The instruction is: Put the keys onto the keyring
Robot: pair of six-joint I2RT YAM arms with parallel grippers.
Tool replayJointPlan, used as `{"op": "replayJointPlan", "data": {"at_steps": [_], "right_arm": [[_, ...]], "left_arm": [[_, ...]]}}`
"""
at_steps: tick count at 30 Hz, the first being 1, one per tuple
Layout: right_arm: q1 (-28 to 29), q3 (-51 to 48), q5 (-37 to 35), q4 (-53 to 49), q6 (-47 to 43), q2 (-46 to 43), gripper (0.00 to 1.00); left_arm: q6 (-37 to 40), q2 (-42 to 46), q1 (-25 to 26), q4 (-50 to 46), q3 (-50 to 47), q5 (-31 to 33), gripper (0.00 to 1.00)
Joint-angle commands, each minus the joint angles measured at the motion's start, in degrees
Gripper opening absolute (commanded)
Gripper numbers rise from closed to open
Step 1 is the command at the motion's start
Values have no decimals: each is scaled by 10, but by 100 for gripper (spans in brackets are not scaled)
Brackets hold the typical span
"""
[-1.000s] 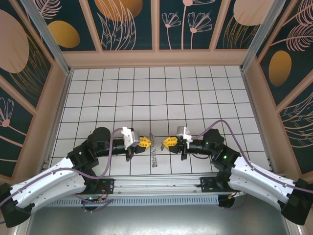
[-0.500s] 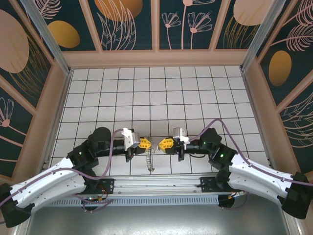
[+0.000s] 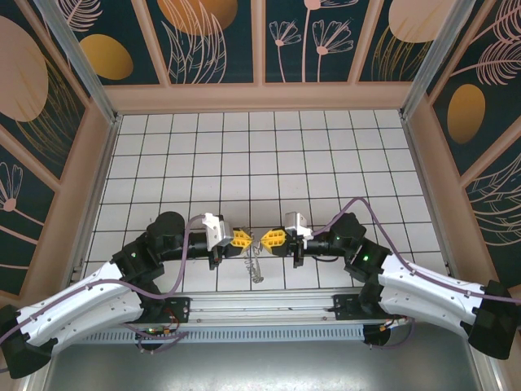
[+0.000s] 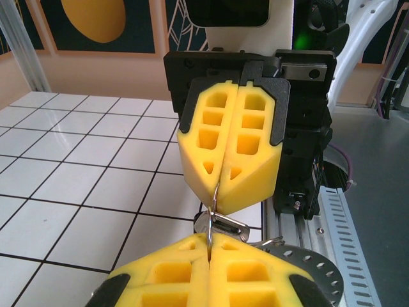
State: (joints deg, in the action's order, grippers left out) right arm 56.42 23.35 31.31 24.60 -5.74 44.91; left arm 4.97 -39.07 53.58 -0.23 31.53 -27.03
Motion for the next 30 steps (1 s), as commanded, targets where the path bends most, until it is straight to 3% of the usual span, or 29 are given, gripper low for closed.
{"op": "replayJointPlan", "data": {"at_steps": [1, 30], "right_arm": [[5, 20, -9, 33, -12, 4, 0], [11, 21, -20, 39, -16, 14, 0]], "left_arm": [[7, -1, 3, 20, 17, -11, 0], [3, -7, 3, 22, 17, -14, 0]]}}
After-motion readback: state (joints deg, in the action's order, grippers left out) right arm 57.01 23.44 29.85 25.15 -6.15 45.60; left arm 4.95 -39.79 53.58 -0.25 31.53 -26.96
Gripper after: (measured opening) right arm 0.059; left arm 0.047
